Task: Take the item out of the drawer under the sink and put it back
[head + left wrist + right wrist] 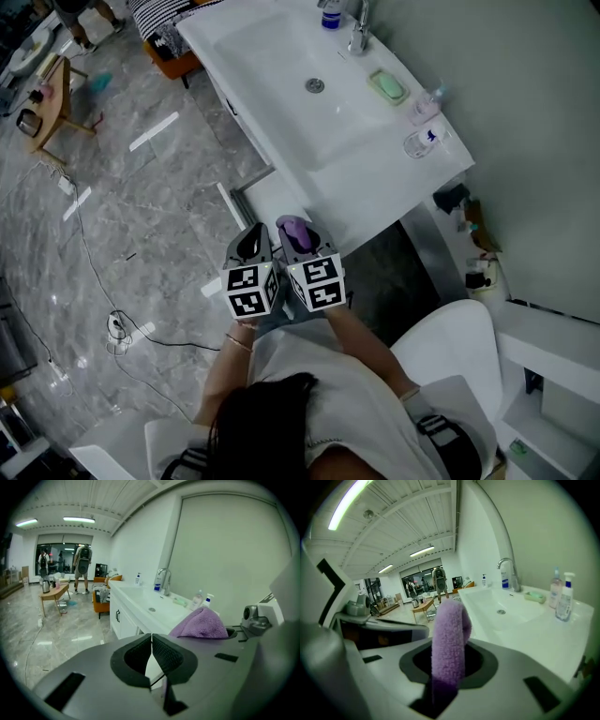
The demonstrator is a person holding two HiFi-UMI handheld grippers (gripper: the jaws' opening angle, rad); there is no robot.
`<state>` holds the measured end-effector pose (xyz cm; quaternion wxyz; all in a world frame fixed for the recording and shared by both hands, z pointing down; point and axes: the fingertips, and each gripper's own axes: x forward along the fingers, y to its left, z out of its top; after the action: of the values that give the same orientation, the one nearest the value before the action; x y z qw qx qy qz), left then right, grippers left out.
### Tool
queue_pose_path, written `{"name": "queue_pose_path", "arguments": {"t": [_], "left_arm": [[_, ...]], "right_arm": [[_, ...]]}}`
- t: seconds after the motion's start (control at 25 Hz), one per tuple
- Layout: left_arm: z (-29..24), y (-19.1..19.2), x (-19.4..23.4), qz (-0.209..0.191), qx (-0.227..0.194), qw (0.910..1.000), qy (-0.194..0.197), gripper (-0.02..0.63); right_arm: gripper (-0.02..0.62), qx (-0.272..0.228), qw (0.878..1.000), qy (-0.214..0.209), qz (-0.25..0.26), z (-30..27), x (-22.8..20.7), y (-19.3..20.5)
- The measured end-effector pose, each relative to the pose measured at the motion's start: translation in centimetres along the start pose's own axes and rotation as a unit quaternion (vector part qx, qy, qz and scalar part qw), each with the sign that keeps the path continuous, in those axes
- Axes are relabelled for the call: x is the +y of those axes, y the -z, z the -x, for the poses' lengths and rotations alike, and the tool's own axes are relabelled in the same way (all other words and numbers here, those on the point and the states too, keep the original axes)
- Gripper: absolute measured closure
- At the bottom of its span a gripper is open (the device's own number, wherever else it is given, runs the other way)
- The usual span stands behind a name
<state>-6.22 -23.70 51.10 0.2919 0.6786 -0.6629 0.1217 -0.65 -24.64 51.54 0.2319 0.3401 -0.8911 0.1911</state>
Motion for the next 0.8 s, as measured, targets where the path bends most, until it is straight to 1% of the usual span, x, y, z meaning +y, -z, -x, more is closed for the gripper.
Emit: {"name": "queue_pose_path", "arguments": {"t": [0.16,0.4,0.48,0.6,0.72,0.8], "left_arm": [[-0.9,1.2,1.1,0.012,0.018,0.9998,-0.001,0.595],[-2.5,2.7,3.6,0.039,0.035,0.9985,-0.015,0.595],[-3.6,2.9,4.1,0.038,0.037,0.9985,-0.014,0.595],[-5.5,3.1,5.2,0.022,0.041,0.9988,-0.014,0.595],[-7.0,3.2,6.5,0.032,0.045,0.9983,-0.017,0.595],[-8.1,3.6,7.3,0.033,0.05,0.9981,-0.017,0.595]], "right_arm": [[0.494,0.013,1.0,0.006,0.0,-1.7,0.1,0.5],[0.494,0.04,0.999,0.01,0.0,-4.9,-0.1,1.8],[0.494,0.043,0.999,0.006,0.002,-6.0,-0.2,1.8],[0.494,0.054,0.998,0.009,0.005,-7.7,-0.5,2.6],[0.494,0.065,0.998,0.014,0.002,-9.4,-1.0,3.5],[0.494,0.069,0.997,0.017,0.013,-10.5,-1.2,3.9]]}}
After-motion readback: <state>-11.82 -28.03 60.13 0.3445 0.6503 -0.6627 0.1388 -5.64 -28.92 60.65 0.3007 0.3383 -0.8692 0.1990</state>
